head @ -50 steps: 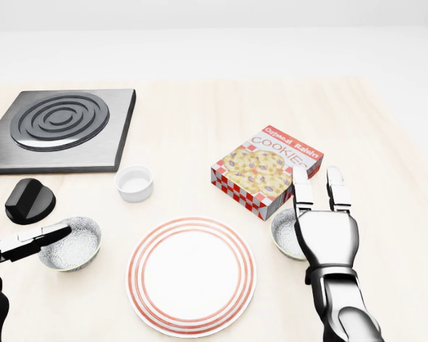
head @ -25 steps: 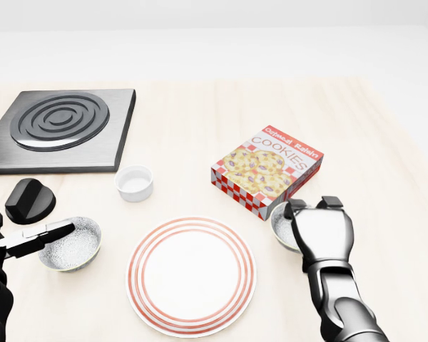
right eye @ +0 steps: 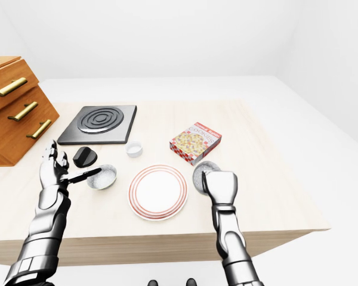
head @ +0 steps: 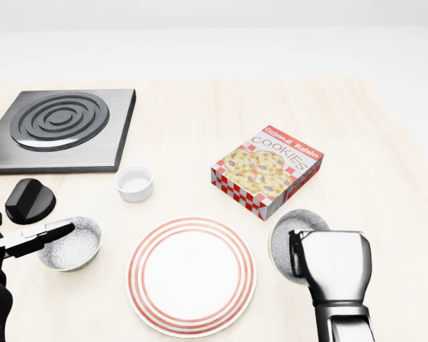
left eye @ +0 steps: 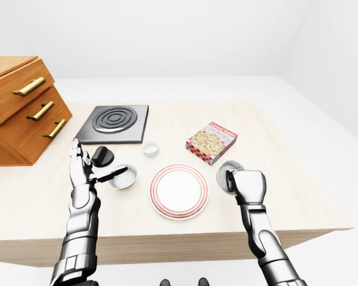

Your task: Pick the akita bowl next to the plate and place it on the plate.

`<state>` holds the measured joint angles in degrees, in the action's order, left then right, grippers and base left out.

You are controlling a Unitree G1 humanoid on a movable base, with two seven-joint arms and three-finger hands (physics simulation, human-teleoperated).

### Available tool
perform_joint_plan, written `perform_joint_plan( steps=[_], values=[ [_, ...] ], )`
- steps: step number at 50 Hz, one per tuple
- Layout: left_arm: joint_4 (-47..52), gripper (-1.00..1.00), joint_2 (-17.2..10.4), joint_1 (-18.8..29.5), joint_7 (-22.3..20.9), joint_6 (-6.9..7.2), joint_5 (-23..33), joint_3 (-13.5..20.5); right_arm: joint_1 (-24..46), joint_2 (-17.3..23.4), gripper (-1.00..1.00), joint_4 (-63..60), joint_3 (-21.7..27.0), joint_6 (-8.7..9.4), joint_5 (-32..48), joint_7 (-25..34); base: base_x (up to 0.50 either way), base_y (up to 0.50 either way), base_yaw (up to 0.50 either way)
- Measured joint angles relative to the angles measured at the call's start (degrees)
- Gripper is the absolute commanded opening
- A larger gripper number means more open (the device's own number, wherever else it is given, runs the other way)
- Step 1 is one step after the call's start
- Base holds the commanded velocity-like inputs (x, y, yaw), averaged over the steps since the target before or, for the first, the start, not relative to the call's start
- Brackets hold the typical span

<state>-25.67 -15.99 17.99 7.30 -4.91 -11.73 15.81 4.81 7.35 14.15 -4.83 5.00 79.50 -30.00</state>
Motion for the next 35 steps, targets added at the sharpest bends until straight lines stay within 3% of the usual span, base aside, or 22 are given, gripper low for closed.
perform_joint_plan(
  steps=[18, 26, 35],
  values=[
    [-0.96, 1.00, 0.04, 0.05, -0.26, -0.09, -0.21, 0.08, -1.60, 0.22, -1.00, -29.63, 1.42, -0.65, 13.88, 3.80, 0.00, 0.00, 0.00],
    [0.92, 1.00, 0.20, -0.57, -0.01, 0.17, -0.26, 0.21, 1.96, -0.01, -1.00, -37.88, 1.84, -4.93, 17.03, 11.30, 0.00, 0.00, 0.00],
    [1.47, 1.00, 0.32, -0.79, 0.03, -0.08, -0.21, 0.37, 7.48, -0.47, -1.00, -38.83, 1.57, -9.95, 16.99, 20.56, 0.00, 0.00, 0.00]
  ],
)
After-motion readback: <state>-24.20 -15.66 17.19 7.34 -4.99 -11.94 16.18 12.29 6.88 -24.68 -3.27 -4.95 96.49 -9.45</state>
